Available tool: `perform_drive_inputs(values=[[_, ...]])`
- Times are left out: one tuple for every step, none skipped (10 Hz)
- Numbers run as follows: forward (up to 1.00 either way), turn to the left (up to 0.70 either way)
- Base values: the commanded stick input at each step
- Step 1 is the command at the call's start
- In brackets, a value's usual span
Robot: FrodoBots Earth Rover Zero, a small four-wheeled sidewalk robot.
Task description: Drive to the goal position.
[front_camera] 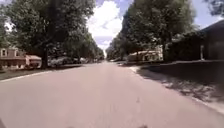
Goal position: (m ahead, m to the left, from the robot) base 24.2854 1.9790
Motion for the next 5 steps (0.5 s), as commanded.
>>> perform_drive_inputs(values=[[0.70, 0.00], [0.70, 0.00], [0.70, 0.00], [0.70, 0.00], [0.70, 0.00]])
